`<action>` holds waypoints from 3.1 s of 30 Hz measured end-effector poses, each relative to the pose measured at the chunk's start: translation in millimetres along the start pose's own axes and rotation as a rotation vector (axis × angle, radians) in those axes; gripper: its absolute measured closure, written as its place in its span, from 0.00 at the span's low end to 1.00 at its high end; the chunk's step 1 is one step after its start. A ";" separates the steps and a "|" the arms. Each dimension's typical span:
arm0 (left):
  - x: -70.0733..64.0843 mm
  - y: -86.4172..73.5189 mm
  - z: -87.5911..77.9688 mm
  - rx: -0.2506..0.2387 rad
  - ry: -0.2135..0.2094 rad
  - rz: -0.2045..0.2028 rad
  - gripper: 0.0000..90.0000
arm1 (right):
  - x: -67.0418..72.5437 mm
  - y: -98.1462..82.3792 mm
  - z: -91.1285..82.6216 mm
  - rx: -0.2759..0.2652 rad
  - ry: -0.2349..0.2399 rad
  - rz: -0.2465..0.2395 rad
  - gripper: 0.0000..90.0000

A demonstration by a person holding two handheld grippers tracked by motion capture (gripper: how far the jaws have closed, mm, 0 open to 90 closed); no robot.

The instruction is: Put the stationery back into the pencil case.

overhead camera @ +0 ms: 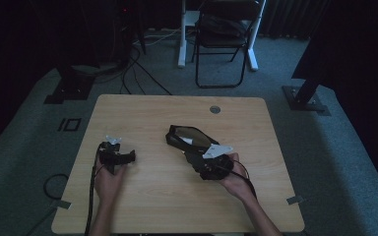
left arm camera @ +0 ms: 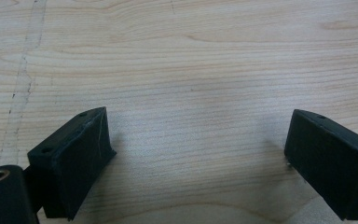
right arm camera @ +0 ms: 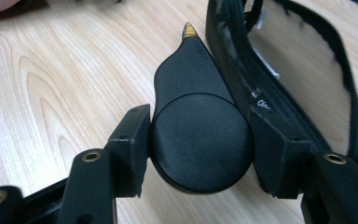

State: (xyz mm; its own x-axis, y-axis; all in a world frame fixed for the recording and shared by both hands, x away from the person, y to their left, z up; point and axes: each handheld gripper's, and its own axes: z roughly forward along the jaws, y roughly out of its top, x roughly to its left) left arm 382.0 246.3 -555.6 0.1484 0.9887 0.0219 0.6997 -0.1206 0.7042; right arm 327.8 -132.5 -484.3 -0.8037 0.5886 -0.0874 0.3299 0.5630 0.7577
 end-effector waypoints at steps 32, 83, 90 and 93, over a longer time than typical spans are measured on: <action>0.0 0.0 0.0 0.000 0.000 0.000 0.08 | -24.3 14.4 -16.6 -0.058 -0.038 0.031 0.46; 0.2 0.1 0.0 0.000 0.000 0.002 0.08 | -57.8 38.0 -8.7 -0.108 -0.080 0.105 0.46; 0.1 0.1 0.0 0.000 0.001 0.000 0.08 | -62.4 39.2 -2.6 -0.109 -0.080 0.113 0.46; 0.0 0.0 0.0 0.000 0.000 -0.001 0.08 | -64.0 39.0 0.1 -0.107 -0.080 0.122 0.46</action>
State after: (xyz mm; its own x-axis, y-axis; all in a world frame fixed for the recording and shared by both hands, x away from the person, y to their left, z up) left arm 382.0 246.3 -555.6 0.1476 0.9888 0.0208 0.6999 -0.1193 0.7042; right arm 392.1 -148.1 -449.2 -0.7177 0.6953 -0.0380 0.3648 0.4219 0.8300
